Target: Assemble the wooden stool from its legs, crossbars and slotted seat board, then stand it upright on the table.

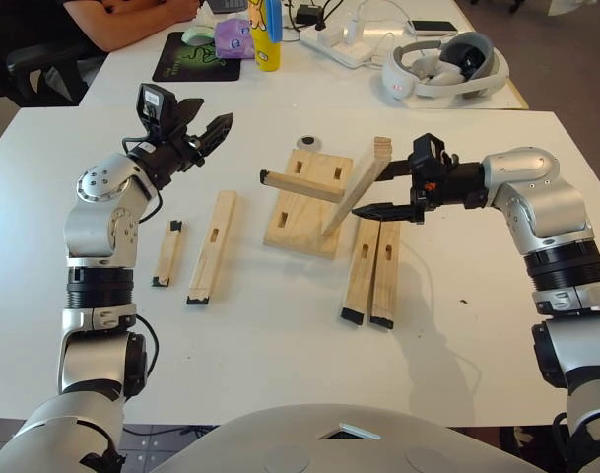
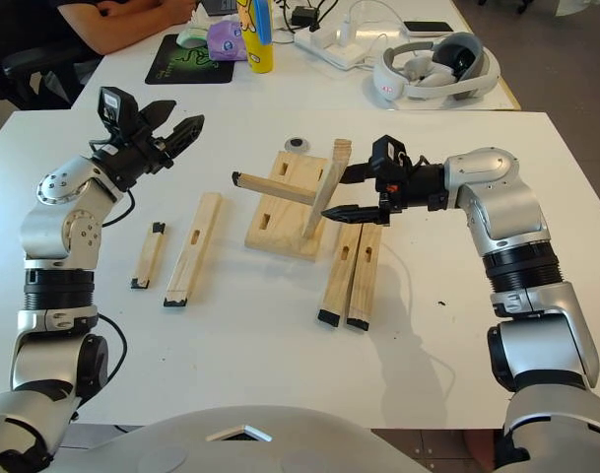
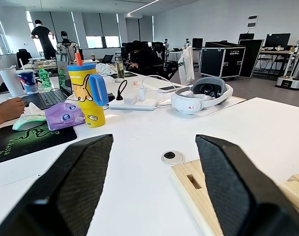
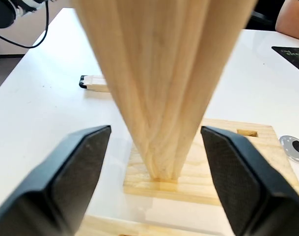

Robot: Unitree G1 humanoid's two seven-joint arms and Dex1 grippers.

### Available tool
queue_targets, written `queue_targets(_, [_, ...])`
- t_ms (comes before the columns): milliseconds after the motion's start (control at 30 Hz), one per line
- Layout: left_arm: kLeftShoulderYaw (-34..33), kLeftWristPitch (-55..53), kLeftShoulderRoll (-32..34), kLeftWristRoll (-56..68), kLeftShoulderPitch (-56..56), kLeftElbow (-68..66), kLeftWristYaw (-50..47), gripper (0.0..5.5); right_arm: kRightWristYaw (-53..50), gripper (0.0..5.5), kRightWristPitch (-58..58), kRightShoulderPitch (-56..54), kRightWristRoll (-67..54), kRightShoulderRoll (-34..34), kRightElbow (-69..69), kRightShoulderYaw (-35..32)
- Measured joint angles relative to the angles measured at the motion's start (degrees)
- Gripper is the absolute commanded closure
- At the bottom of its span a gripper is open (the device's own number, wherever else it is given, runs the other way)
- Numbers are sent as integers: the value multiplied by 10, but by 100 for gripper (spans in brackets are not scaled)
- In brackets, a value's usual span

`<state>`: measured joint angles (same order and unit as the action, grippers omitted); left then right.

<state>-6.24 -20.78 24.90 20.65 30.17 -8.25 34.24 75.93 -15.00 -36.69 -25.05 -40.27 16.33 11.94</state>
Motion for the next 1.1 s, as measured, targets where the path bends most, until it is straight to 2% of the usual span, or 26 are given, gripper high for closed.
queue_targets(133, [0,0,-5,0,0,1,-1,238,-16,79,1,4,5,-6,4,-39])
queue_targets(200, [-2,1,-6,0,-3,4,-3,238,-27,35,-2,47,11,-32,-12,-68])
queue_targets(300, [-12,1,-5,0,-17,19,-9,238,-39,31,-32,146,9,-64,-67,-103])
queue_targets(400, [-24,0,-3,0,-39,35,-20,238,-88,31,-91,263,-19,-67,-169,-142])
queue_targets(567, [-55,4,-3,-4,-59,54,-60,238,-276,31,-201,376,-76,20,-361,-202])
queue_targets(733, [-103,24,-1,-15,-65,61,-119,238,-502,31,-309,430,-79,135,-502,-214])
queue_targets(867, [-130,28,3,-16,-65,72,-151,238,-693,31,-459,476,-81,248,-628,-225])
queue_targets(933, [-129,28,3,-16,-66,74,-151,238,-743,31,-520,471,-93,286,-660,-240])
queue_targets(1100, [-123,26,3,-16,-66,74,-152,238,-788,31,-625,431,-122,361,-698,-258])
